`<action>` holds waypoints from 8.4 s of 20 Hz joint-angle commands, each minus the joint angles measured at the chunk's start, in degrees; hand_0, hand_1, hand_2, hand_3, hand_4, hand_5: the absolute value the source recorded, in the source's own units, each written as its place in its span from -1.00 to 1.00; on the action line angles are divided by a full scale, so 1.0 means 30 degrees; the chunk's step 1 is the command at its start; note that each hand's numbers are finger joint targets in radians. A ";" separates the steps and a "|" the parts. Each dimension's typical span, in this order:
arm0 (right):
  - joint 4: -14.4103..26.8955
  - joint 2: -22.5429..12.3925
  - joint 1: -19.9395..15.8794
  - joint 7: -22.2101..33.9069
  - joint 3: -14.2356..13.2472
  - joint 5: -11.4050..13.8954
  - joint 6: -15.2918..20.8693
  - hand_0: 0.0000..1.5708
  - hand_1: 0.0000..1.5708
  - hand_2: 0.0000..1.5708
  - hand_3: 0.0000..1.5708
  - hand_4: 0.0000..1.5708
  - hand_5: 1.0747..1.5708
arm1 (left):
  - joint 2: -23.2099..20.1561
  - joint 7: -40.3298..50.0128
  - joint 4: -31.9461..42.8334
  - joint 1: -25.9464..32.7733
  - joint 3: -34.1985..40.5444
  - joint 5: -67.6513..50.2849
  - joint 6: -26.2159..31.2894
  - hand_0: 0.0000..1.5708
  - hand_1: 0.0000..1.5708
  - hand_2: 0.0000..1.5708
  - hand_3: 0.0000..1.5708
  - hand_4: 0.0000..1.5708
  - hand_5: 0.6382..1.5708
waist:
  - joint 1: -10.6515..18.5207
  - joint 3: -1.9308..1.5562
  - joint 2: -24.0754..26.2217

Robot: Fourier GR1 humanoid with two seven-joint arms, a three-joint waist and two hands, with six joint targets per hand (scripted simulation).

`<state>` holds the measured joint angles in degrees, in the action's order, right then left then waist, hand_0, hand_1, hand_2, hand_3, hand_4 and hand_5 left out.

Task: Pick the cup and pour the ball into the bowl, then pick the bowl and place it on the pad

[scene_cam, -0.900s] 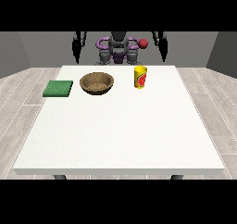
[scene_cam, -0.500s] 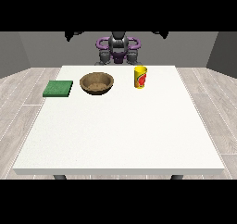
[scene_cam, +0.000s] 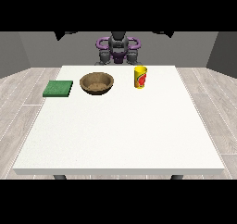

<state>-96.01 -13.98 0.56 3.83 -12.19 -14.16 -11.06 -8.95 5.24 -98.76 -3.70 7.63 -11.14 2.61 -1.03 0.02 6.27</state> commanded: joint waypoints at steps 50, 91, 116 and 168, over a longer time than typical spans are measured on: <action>0.6191 -0.1573 -0.3151 -0.5426 -0.1813 0.0038 -0.3499 -1.00 -1.00 -1.00 -1.00 -1.00 1.00 | 0.2334 -1.8433 2.1798 -0.6835 -0.0072 0.6924 -0.8946 0.68 0.68 1.00 1.00 0.90 0.33 | -0.2436 -0.0006 -0.4550; 1.2787 -0.2652 -0.4065 -0.6990 -0.2269 0.0564 -0.5463 -1.00 -1.00 -1.00 -1.00 -1.00 1.00 | 0.1719 0.5517 2.3424 -1.8040 -1.6621 3.1584 -0.5327 0.96 0.96 1.00 1.00 1.00 0.04 | -0.2754 -0.0034 -0.0641; 1.2700 -0.1154 -0.4133 -0.5921 -0.2588 0.0243 -0.3121 -1.00 -1.00 -1.00 -1.00 -0.54 0.99 | 0.2941 0.4240 1.6816 -1.3300 -0.5723 2.0198 -1.0750 -0.29 -0.29 -1.00 -1.00 0.13 0.85 | 0.0680 0.0442 -0.1976; 2.0932 0.0196 -0.9379 -0.3395 0.1120 0.7193 1.1891 1.00 1.00 1.00 0.33 0.10 0.98 | 0.0609 -0.6596 0.9733 -0.6191 -0.2044 0.4780 -0.1411 -1.00 -1.00 -1.00 -1.00 0.22 0.68 | 0.3445 0.0060 -0.3725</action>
<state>-34.47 -12.71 -26.59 -16.82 -11.41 4.72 22.86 -7.07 -13.31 -72.76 -23.43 -0.10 3.68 -1.15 12.14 1.44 -7.30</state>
